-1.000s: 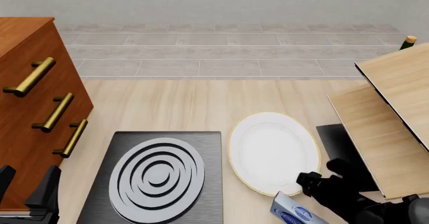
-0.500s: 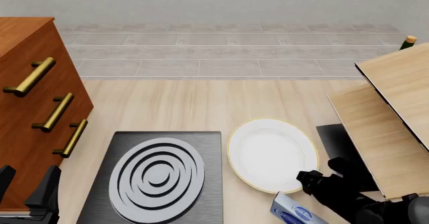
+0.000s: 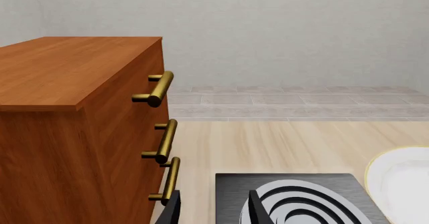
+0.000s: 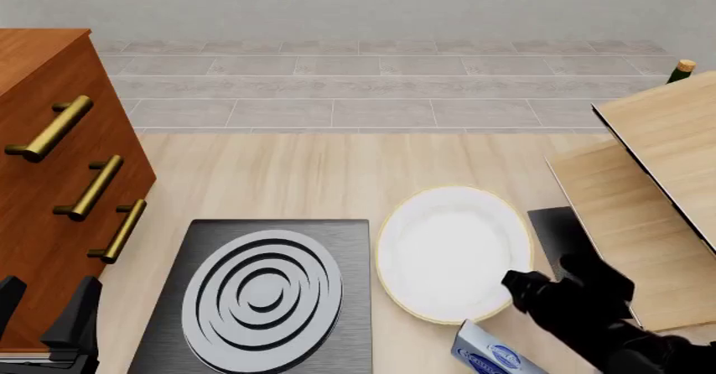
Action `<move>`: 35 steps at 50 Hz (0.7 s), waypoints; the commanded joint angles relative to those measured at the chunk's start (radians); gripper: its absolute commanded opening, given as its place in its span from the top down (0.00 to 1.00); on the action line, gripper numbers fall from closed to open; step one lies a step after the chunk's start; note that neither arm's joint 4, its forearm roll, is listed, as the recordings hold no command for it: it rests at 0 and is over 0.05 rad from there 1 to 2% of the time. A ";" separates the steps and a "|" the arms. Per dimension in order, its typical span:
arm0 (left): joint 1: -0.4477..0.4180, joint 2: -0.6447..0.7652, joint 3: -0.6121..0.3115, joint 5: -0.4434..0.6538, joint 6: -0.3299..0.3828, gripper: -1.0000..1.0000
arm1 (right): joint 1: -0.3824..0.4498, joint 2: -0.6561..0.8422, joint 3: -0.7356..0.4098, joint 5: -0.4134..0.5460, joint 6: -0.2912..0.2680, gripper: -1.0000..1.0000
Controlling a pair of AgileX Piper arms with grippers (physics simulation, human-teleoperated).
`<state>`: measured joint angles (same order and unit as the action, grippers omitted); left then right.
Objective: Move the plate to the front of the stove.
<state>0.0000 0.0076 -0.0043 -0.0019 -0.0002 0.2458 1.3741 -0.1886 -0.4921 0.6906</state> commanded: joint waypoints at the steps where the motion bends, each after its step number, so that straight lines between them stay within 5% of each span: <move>1: 0.000 0.000 0.000 0.000 0.000 0.00 | 0.009 -0.064 -0.015 0.042 0.027 1.00; 35: 0.000 0.000 0.000 0.000 0.000 0.00 | 0.028 -0.147 -0.168 0.131 0.105 1.00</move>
<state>0.0000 0.0076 -0.0043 -0.0019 -0.0002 0.2626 1.2382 -0.3159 -0.3750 0.7682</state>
